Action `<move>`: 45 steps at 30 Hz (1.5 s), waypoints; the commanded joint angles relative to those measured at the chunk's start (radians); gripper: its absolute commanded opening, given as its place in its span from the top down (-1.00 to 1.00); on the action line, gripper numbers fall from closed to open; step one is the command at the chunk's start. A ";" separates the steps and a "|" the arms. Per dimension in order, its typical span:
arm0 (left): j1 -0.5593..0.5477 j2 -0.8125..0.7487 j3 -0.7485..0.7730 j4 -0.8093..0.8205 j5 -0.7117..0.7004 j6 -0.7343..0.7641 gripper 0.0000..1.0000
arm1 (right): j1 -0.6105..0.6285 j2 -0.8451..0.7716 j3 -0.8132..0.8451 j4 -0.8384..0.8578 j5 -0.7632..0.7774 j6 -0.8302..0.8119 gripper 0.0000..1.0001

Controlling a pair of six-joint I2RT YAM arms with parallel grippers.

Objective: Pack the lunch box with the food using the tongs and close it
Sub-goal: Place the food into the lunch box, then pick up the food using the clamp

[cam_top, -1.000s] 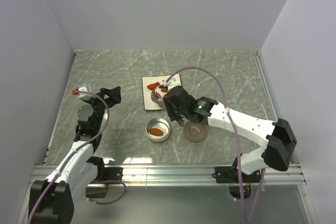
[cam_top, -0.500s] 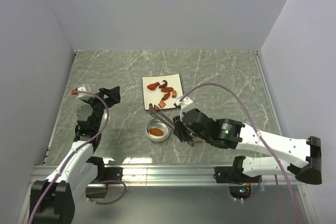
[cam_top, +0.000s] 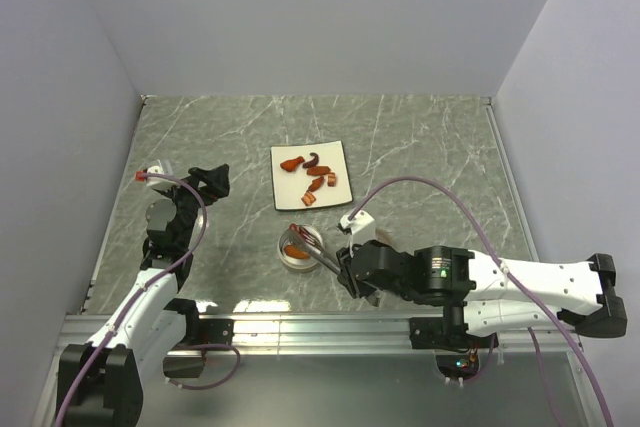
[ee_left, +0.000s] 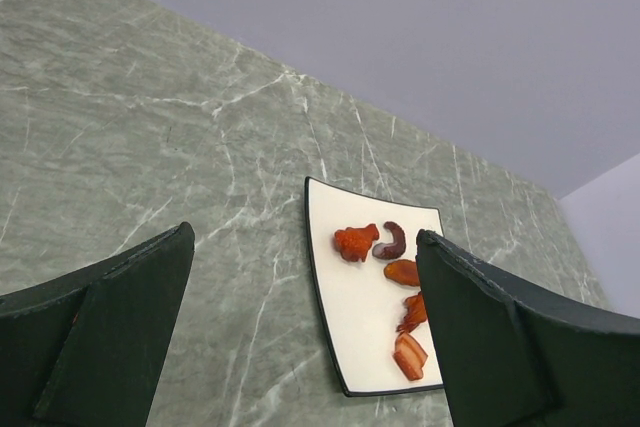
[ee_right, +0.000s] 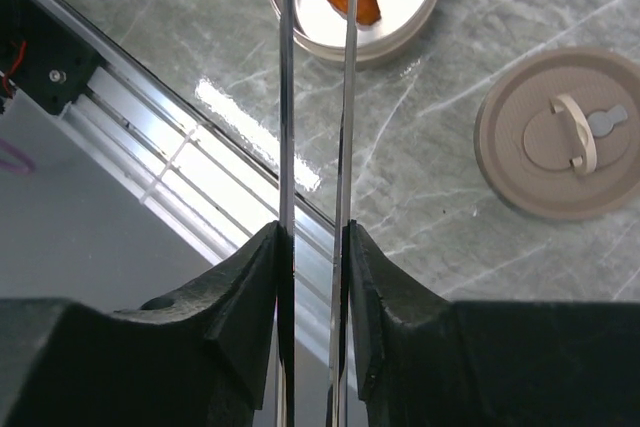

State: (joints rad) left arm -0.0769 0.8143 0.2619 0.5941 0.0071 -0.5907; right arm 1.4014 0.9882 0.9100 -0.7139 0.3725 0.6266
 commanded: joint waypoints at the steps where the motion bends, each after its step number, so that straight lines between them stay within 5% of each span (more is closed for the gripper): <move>1: 0.005 -0.015 -0.006 0.035 0.025 -0.011 -0.99 | 0.018 -0.002 0.004 -0.019 0.066 0.056 0.24; 21: 0.005 -0.009 -0.006 0.044 0.027 -0.012 -0.99 | -0.002 0.032 0.049 -0.036 0.152 0.048 -0.03; 35: 0.005 0.008 -0.006 0.053 0.024 -0.011 -0.99 | -0.340 0.125 0.089 0.154 0.025 -0.169 -0.03; 45: 0.005 0.025 -0.003 0.059 0.024 -0.011 -0.99 | -0.458 0.263 0.128 0.206 -0.006 -0.215 -0.03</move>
State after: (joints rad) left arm -0.0769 0.8341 0.2619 0.6025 0.0147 -0.5922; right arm 0.9668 1.2304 0.9771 -0.5640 0.3557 0.4381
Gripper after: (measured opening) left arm 0.995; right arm 0.517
